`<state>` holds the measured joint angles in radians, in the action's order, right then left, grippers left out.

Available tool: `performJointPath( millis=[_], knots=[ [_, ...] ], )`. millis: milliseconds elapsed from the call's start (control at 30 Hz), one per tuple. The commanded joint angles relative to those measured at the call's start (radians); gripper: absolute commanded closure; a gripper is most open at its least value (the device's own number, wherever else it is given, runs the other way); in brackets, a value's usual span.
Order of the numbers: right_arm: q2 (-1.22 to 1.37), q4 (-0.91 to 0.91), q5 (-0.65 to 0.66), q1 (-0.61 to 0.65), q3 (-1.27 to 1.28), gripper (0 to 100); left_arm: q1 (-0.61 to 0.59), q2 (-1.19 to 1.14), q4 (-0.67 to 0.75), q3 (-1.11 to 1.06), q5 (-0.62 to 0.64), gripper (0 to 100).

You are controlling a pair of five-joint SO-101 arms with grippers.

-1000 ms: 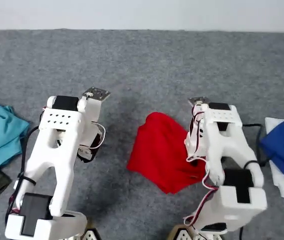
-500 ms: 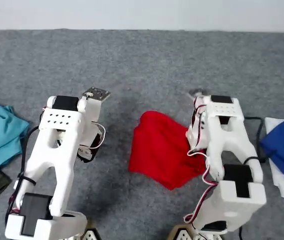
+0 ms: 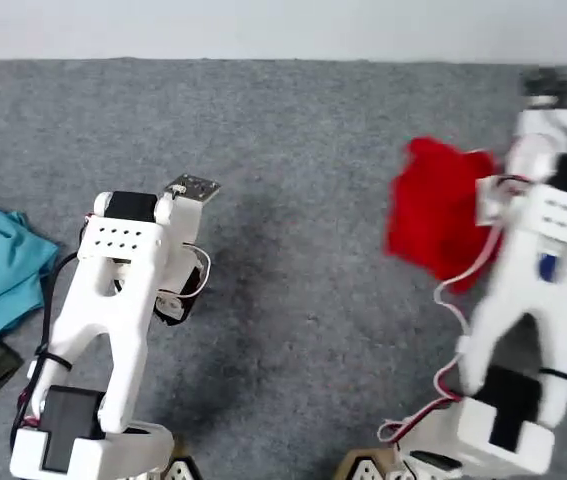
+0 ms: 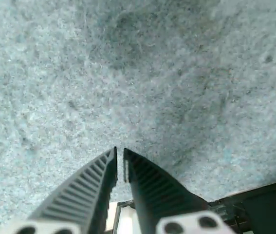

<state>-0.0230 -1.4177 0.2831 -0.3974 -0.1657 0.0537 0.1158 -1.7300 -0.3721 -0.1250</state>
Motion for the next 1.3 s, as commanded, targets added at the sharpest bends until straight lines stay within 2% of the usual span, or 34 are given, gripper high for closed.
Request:
performJointPath(
  millis=[0, 367, 567, 633, 833, 1067, 1267],
  knots=[
    [-0.047, 0.035, 0.086, -0.153, -0.075, 99.1, -0.005, 0.040, -0.021, -0.002, -0.006, 98],
    [-0.045, 0.302, 0.361, -0.564, 0.098, 99.1, -0.005, 0.038, -0.015, -0.019, -0.009, 98],
    [-0.045, 0.524, 0.391, -0.705, 0.287, 98.5, -0.005, 0.046, 0.037, -0.111, -0.011, 98],
    [-0.045, 0.565, 0.391, -0.722, 0.322, 95.3, -0.005, 0.046, 0.037, -0.114, -0.012, 98],
    [-0.062, 0.578, 0.385, -0.727, 0.321, 77.3, 0.002, 0.046, 0.037, -0.114, -0.012, 98],
    [-0.159, 0.578, 0.382, -0.696, 0.219, 76.7, -0.002, 0.046, 0.037, -0.114, -0.012, 98],
    [-0.257, 0.541, 0.382, -0.576, 0.216, 76.8, -0.006, 0.046, 0.043, -0.102, -0.012, 98]
  ],
)
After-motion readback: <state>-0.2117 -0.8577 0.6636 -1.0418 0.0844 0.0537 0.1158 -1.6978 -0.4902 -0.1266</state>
